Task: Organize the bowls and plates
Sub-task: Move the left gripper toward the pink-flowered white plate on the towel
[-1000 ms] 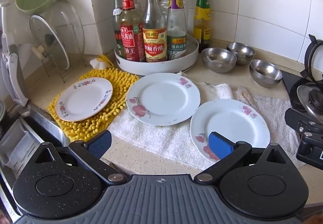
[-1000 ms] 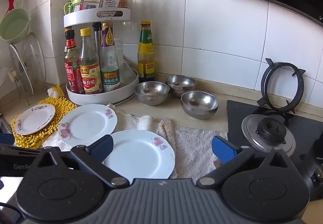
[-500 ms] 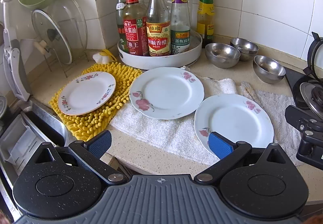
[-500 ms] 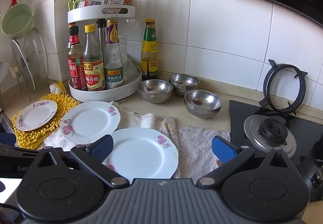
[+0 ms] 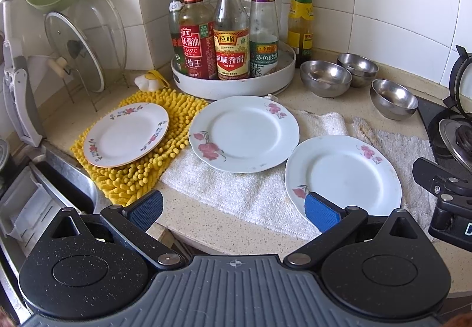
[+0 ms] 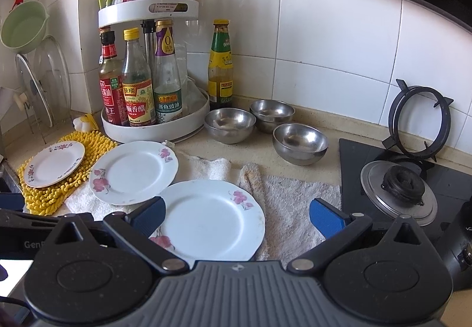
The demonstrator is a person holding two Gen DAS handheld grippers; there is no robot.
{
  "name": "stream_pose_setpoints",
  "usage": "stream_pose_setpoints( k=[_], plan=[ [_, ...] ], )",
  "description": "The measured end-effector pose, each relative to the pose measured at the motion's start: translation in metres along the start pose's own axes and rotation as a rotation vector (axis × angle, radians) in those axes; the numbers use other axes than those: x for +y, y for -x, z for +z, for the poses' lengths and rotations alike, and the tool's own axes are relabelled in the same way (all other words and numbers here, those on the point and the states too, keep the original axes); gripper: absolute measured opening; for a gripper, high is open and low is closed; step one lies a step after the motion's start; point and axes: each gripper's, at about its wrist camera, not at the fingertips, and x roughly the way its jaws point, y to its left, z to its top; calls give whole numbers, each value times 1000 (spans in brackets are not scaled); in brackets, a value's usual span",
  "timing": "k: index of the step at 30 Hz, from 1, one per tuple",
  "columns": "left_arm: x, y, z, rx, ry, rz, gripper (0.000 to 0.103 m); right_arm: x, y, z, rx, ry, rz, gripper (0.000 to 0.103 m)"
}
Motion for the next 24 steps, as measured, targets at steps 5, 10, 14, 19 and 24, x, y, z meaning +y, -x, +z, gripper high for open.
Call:
stream_pose_setpoints(
  k=[5, 10, 14, 19, 24],
  plan=[
    [-1, -2, 1, 4, -2, 1, 103, 0, -1, -1, 5, 0, -3, 103],
    [-3, -3, 0, 8, -6, -1, 103, -3, -4, -2, 17, -9, -8, 103],
    [-7, -8, -1, 26, -14, -5, 103, -6, -16, -4, 58, -16, 1, 103],
    [-10, -17, 1, 44, -20, -8, 103, -14, -36, -3, 88, -16, 10, 103],
    [-17, -32, 8, 66, -19, -6, 103, -23, -58, 1, 120, -18, 23, 103]
  ],
)
